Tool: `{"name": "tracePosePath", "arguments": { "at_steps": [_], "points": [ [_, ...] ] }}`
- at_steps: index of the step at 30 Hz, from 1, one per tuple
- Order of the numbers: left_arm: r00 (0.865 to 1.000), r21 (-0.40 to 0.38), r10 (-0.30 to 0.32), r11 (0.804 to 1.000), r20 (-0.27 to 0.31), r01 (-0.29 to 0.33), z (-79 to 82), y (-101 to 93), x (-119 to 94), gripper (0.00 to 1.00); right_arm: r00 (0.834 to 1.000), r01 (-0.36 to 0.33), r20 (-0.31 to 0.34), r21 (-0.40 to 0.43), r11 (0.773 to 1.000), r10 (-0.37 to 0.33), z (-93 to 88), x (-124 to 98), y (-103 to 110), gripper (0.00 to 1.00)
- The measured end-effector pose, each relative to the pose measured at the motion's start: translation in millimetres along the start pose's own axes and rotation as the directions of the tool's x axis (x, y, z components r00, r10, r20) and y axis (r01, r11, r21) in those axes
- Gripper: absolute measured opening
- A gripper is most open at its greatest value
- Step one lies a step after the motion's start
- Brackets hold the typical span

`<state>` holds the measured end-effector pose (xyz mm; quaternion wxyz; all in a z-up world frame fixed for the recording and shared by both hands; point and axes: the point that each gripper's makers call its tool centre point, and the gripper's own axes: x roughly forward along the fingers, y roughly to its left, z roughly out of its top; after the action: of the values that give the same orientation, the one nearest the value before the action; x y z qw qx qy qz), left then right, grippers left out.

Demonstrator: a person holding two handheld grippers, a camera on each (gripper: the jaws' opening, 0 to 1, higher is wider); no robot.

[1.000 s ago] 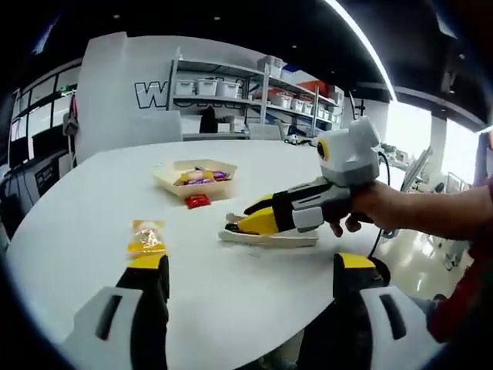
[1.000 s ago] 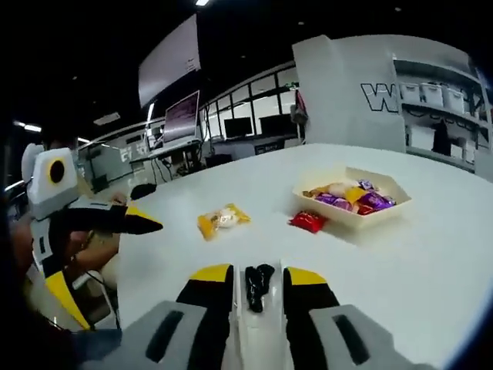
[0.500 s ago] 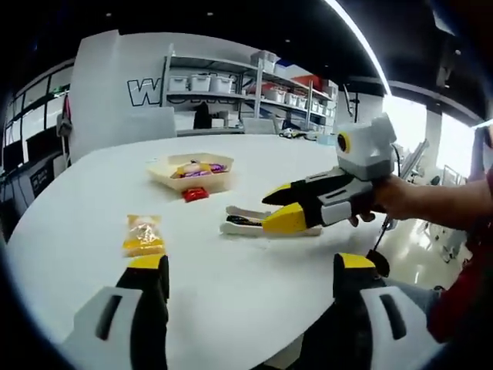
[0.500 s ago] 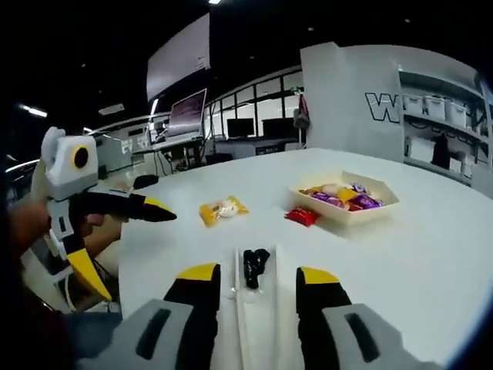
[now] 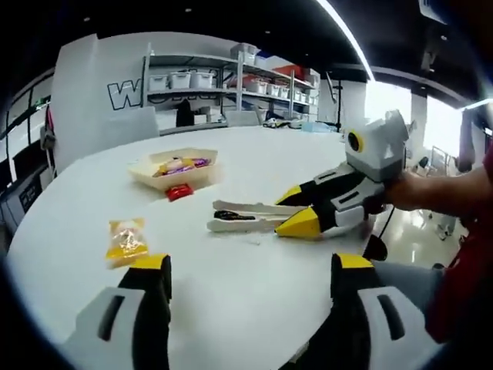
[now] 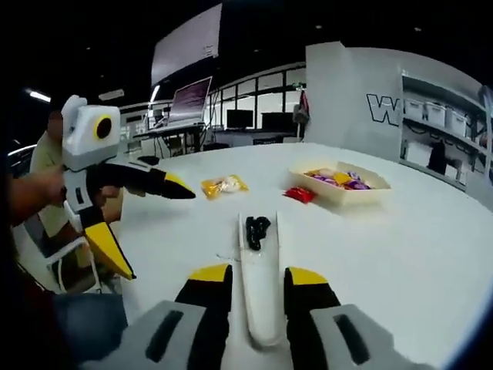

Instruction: Place the target food into the container with the food tongs after gripping and lifting it, then release it inside without dropping or visibly crushing the food.

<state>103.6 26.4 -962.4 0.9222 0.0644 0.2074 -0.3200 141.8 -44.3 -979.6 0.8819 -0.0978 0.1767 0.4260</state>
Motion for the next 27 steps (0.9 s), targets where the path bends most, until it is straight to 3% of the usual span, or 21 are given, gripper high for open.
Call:
{"name": "tracePosePath", "arguments": {
  "at_steps": [3, 4, 7, 8, 11, 14, 16, 19, 20, 22, 24, 26, 27],
  "points": [
    [1.000, 0.016, -0.013, 1.000, 0.003, 0.013, 1.4, 1.2, 5, 0.79, 0.999, 0.041, 0.029, 0.102, 0.994, -0.044, 0.4, 0, -8, 0.14],
    [1.000, 0.010, -0.021, 1.000, 0.006, 0.021, 3.0, 1.9, 7, 0.79, 0.999, 0.031, 0.040, 0.122, 0.992, -0.036, 2.3, -1, -9, 0.13],
    [0.999, 0.004, -0.027, 1.000, 0.028, 0.027, 10.6, 5.0, 10, 0.81, 0.988, -0.040, 0.156, 0.160, 0.986, 0.015, 24.8, -10, -4, 0.13],
    [0.999, 0.006, -0.037, 0.999, 0.031, 0.036, 13.2, 5.5, 12, 0.80, 0.989, -0.042, 0.145, 0.171, 0.984, 0.017, 24.5, -12, -4, 0.13],
    [0.997, 0.049, -0.068, 0.997, 0.041, 0.066, 21.3, 5.9, 16, 0.79, 0.981, -0.122, 0.164, 0.086, 0.989, 0.106, 34.0, -17, 10, 0.13],
    [0.990, 0.090, -0.125, 0.989, 0.068, 0.119, 32.0, 4.3, 16, 0.71, 0.981, -0.156, 0.111, -0.030, 0.987, 0.158, 31.1, -19, 20, 0.13],
    [0.980, 0.085, -0.179, 0.982, 0.084, 0.172, 36.0, 1.4, 15, 0.62, 0.974, -0.187, 0.105, -0.114, 0.976, 0.199, 31.2, -20, 26, 0.13],
    [0.958, 0.096, -0.283, 0.956, 0.041, 0.278, 30.7, -10.6, 15, 0.44, 0.966, -0.236, 0.063, -0.186, 0.954, 0.252, 28.4, -21, 34, 0.13],
    [0.967, 0.083, -0.249, 0.966, 0.048, 0.245, 31.4, -2.9, 16, 0.44, 0.968, -0.233, 0.047, -0.206, 0.950, 0.247, 28.7, -21, 33, 0.13],
    [0.956, 0.070, -0.287, 0.957, 0.063, 0.283, 35.9, -4.7, 13, 0.38, 0.961, -0.259, 0.036, -0.241, 0.935, 0.275, 31.1, -23, 37, 0.13],
    [0.943, 0.113, -0.324, 0.942, 0.070, 0.316, 37.1, -4.3, 11, 0.30, 0.951, -0.281, 0.046, -0.281, 0.918, 0.305, 36.1, -24, 39, 0.13],
    [0.939, 0.199, -0.345, 0.921, 0.018, 0.334, 29.5, -3.3, 9, 0.24, 0.945, -0.304, 0.031, -0.279, 0.911, 0.325, 36.8, -25, 40, 0.13],
    [0.929, 0.237, -0.370, 0.903, 0.003, 0.359, 26.6, -9.6, 7, 0.22, 0.939, -0.324, 0.012, -0.291, 0.900, 0.342, 35.3, -25, 43, 0.13]
  ]
}}
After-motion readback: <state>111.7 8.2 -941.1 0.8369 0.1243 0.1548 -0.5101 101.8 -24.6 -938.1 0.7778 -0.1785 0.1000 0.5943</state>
